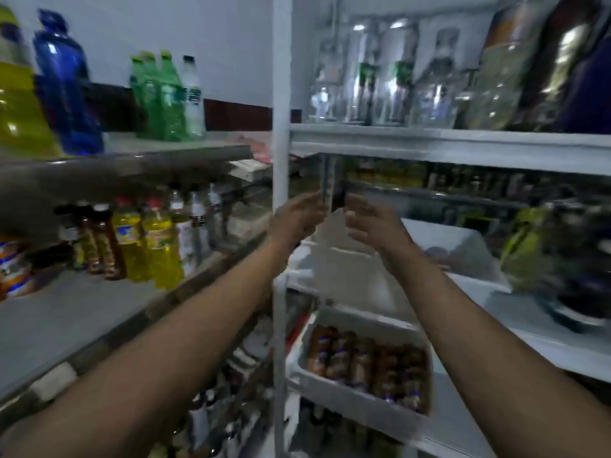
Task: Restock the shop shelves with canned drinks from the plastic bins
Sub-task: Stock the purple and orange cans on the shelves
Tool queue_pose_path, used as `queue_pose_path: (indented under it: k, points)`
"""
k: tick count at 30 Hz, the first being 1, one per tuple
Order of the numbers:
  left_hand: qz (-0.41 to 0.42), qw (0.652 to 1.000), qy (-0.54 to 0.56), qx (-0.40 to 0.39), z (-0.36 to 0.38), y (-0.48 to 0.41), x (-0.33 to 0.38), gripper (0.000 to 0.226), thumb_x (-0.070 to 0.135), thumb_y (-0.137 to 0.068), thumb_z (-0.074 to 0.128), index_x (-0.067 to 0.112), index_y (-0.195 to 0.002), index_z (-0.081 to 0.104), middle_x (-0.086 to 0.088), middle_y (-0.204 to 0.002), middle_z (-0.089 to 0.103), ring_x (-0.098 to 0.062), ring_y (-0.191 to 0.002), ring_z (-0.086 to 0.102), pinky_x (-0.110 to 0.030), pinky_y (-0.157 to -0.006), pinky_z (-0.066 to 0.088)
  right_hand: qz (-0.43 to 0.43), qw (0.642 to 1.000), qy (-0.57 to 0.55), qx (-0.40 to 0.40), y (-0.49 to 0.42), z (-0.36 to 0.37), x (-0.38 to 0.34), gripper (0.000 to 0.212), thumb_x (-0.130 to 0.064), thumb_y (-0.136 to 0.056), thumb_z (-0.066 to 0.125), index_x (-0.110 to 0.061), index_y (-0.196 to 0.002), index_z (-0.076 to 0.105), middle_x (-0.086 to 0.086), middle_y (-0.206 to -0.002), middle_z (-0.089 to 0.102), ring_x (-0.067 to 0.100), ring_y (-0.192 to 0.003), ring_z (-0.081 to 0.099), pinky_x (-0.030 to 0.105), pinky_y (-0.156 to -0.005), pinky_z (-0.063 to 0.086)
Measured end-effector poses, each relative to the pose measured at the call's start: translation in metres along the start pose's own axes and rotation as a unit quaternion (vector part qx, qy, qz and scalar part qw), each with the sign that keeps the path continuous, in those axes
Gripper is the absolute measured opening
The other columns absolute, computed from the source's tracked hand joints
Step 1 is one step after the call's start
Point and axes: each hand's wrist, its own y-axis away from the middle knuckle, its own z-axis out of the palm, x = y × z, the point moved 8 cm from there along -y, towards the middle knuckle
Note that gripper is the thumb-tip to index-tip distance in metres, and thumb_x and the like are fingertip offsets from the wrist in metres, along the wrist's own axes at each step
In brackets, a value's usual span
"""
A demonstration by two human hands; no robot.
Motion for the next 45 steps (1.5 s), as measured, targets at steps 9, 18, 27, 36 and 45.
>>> queue_pose_path:
  k: [9, 18, 27, 36, 45]
  points:
    - [-0.003, 0.996, -0.061, -0.069, 0.127, -0.024, -0.033, 0.041, 0.001, -0.091, 0.062, 0.022, -0.125, 0.067, -0.002, -0.121, 0.072, -0.025, -0.121, 0.063, -0.040, -0.106, 0.047, 0.021, 0.996, 0.023, 0.086, 0.005, -0.149, 0.023, 0.042, 0.009, -0.094, 0.057, -0.005, -0.133, 0.059, 0.010, -0.117, 0.064, 0.021, -0.100, 0.063, 0.023, -0.065, 0.054]
    - [-0.005, 0.993, -0.095, -0.075, 0.155, -0.041, -0.046, 0.037, 0.001, -0.093, 0.058, 0.015, -0.127, 0.065, -0.004, -0.120, 0.071, -0.024, -0.116, 0.064, -0.035, -0.091, 0.053, 0.036, 0.995, 0.003, 0.098, -0.008, -0.173, 0.044, 0.040, 0.001, -0.096, 0.058, -0.012, -0.133, 0.062, 0.011, -0.123, 0.067, 0.018, -0.100, 0.065, 0.025, -0.071, 0.056]
    - [-0.005, 0.984, -0.150, -0.093, 0.163, -0.062, -0.045, 0.035, 0.004, -0.092, 0.062, 0.013, -0.126, 0.064, -0.005, -0.120, 0.071, -0.020, -0.110, 0.065, -0.035, -0.090, 0.053, 0.027, 0.995, 0.005, 0.095, -0.019, -0.180, 0.043, 0.034, -0.001, -0.095, 0.060, -0.021, -0.123, 0.066, 0.003, -0.114, 0.070, 0.020, -0.106, 0.063, 0.034, -0.087, 0.054]
    - [-0.108, 0.966, -0.216, -0.087, 0.158, -0.111, -0.074, 0.029, 0.026, -0.100, 0.057, 0.021, -0.127, 0.066, 0.003, -0.119, 0.071, -0.021, -0.113, 0.064, -0.038, -0.091, 0.053, 0.111, 0.986, 0.100, 0.077, -0.065, -0.191, 0.053, 0.026, -0.015, -0.096, 0.066, -0.018, -0.122, 0.067, 0.005, -0.119, 0.069, 0.021, -0.103, 0.067, 0.041, -0.092, 0.058]
    - [-0.163, 0.943, -0.275, -0.096, 0.146, -0.138, -0.099, 0.019, 0.033, -0.102, 0.053, 0.024, -0.105, 0.070, -0.003, -0.119, 0.072, -0.030, -0.111, 0.067, -0.048, -0.096, 0.056, 0.202, 0.973, 0.107, 0.018, -0.090, -0.195, 0.097, 0.015, -0.023, -0.096, 0.063, -0.026, -0.110, 0.067, -0.002, -0.117, 0.070, 0.023, -0.106, 0.068, 0.045, -0.094, 0.056]
